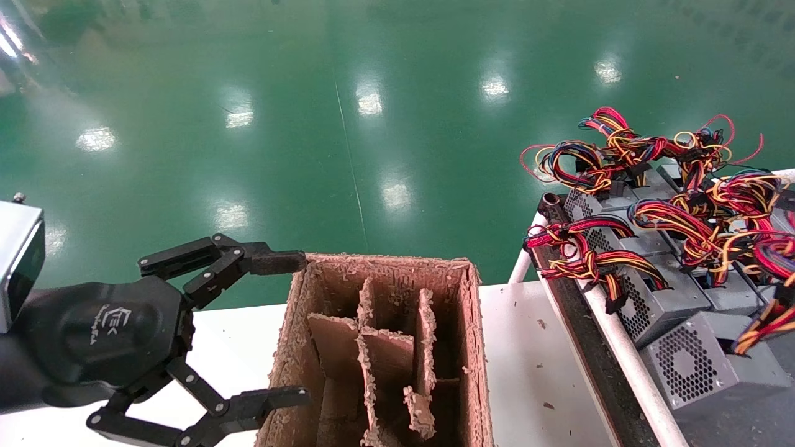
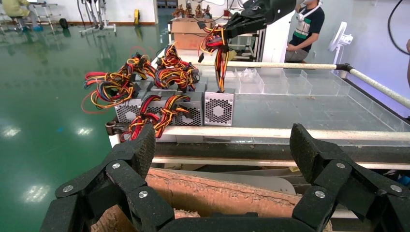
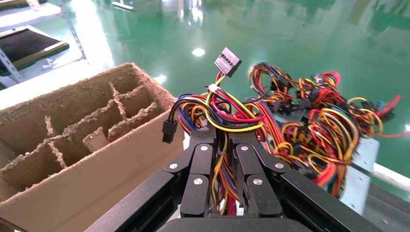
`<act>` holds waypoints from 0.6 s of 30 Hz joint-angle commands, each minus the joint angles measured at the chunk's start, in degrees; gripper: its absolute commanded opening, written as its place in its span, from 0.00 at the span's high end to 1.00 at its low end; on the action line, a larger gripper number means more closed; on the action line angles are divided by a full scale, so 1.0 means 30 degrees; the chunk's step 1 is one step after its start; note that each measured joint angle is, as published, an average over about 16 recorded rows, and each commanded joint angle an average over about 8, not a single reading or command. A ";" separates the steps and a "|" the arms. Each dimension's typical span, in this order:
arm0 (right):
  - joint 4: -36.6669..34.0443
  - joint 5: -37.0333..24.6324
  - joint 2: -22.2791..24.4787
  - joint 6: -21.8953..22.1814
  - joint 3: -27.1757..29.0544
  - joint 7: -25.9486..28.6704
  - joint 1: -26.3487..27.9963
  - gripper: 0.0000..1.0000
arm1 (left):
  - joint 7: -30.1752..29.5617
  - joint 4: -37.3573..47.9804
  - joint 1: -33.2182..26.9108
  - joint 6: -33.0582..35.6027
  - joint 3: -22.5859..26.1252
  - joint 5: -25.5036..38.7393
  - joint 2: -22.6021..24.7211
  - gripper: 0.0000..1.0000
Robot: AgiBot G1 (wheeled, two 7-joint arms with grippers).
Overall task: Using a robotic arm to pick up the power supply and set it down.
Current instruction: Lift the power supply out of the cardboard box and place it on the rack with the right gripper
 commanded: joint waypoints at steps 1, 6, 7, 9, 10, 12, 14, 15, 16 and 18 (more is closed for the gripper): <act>0.0196 -0.0461 -0.0210 0.0160 0.0140 0.0202 0.0367 0.82 | 0.0000 0.0000 0.0000 0.0000 0.0001 -0.0001 0.0000 0.00; 0.0582 -0.2049 -0.0762 0.0669 0.0271 0.1246 0.1564 0.19 | 0.0002 0.0000 -0.0001 -0.0001 0.0003 -0.0002 -0.0001 0.00; 0.0606 -0.2348 -0.0876 0.0689 0.0279 0.1457 0.1805 0.07 | 0.0002 0.0000 -0.0001 -0.0001 0.0004 -0.0002 -0.0001 0.00; 0.0584 -0.2936 -0.1110 0.0621 0.0295 0.1847 0.2316 0.00 | 0.0002 0.0000 -0.0001 -0.0002 0.0005 -0.0003 -0.0002 0.00; 0.0547 -0.3212 -0.1216 0.0542 0.0297 0.2009 0.2562 0.00 | 0.0002 0.0000 -0.0001 -0.0002 0.0005 -0.0003 -0.0002 0.00; 0.0453 -0.3780 -0.1419 0.0327 0.0296 0.2294 0.3083 0.00 | 0.0003 0.0000 -0.0001 -0.0002 0.0006 -0.0004 -0.0002 0.00; 0.0355 -0.4332 -0.1599 0.0090 0.0286 0.2522 0.3601 0.00 | 0.0003 0.0000 -0.0002 -0.0003 0.0007 -0.0005 -0.0003 0.00; 0.0306 -0.4604 -0.1684 -0.0034 0.0278 0.2630 0.3863 0.00 | 0.0004 0.0000 -0.0002 -0.0003 0.0007 -0.0005 -0.0003 0.00; 0.0259 -0.4857 -0.1762 -0.0149 0.0268 0.2728 0.4114 0.00 | 0.0004 0.0000 -0.0002 -0.0003 0.0008 -0.0005 -0.0003 0.00; 0.0151 -0.5316 -0.1935 -0.0364 0.0247 0.2920 0.4617 0.00 | 0.0004 0.0000 -0.0002 -0.0003 0.0009 -0.0006 -0.0003 0.00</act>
